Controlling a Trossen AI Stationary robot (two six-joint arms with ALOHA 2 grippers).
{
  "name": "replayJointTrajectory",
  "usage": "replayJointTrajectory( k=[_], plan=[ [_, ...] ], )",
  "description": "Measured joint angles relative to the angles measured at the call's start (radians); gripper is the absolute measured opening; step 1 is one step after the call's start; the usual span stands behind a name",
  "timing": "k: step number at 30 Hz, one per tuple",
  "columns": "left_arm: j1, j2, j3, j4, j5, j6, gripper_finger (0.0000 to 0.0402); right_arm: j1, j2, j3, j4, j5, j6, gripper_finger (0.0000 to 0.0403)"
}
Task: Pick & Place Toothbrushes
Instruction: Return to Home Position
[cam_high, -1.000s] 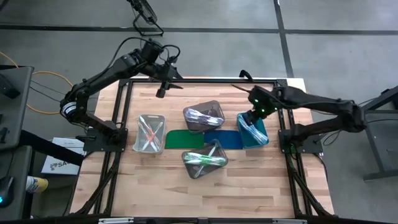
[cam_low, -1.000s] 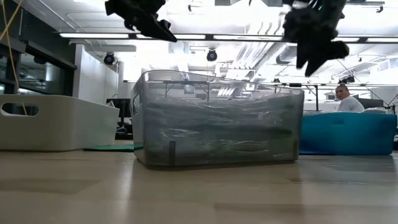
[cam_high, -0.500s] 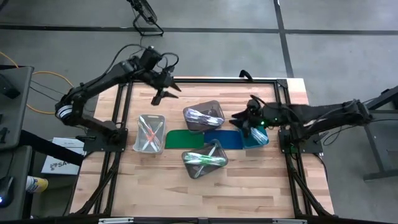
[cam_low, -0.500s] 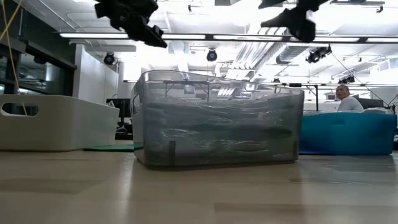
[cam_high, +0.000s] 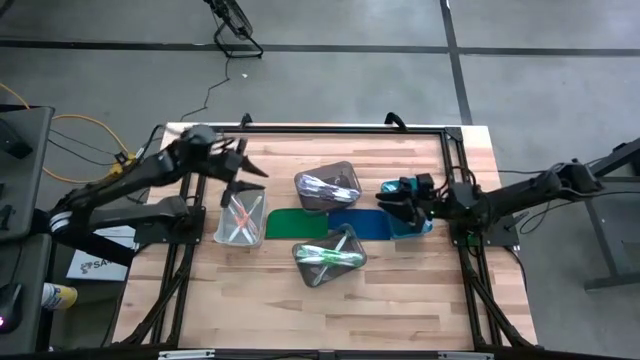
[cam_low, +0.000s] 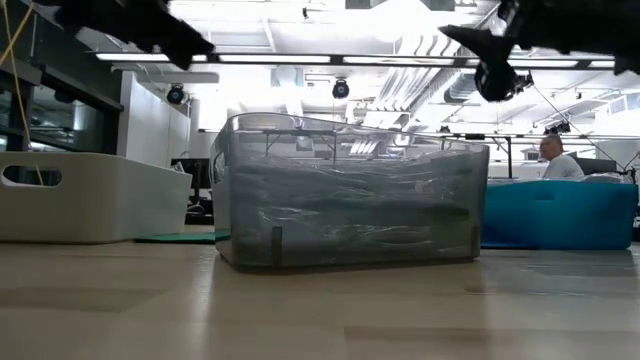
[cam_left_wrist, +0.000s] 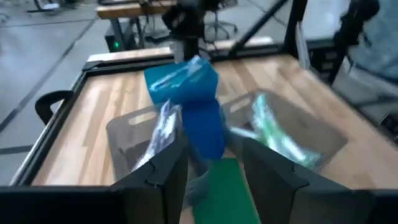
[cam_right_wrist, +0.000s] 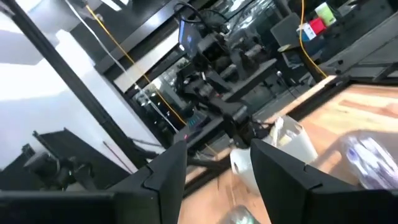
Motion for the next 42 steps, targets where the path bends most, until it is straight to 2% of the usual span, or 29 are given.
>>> replayJointTrajectory(
  k=[3, 10, 16, 23, 35, 42],
  plan=[
    [-0.060, -0.113, -0.040, -0.001, -0.092, -0.094, 0.0147, 0.000, -0.040, -0.048, 0.009, -0.001, -0.005, 0.0171],
    [-0.188, -0.363, -0.133, -0.012, -0.266, -0.056, 0.0147, 0.000, -0.198, -0.170, 0.010, 0.038, -0.005, 0.0171],
    [-0.284, -0.521, -0.261, 0.006, -0.326, -0.099, 0.0147, 0.000, -0.315, -0.242, -0.026, 0.075, 0.023, 0.0171],
    [-0.376, -0.586, -0.390, 0.044, -0.478, -0.102, 0.0147, -0.019, -0.384, -0.242, -0.093, 0.081, 0.020, 0.0171],
    [-0.407, -0.603, -0.620, 0.365, -0.502, -0.076, 0.0147, -0.029, -0.397, -0.242, -0.111, 0.084, 0.050, 0.0172],
    [-0.407, -0.603, -0.666, 0.338, -0.505, -0.155, 0.0147, -0.030, -0.397, -0.243, -0.163, 0.151, 0.047, 0.0172]
  ],
)
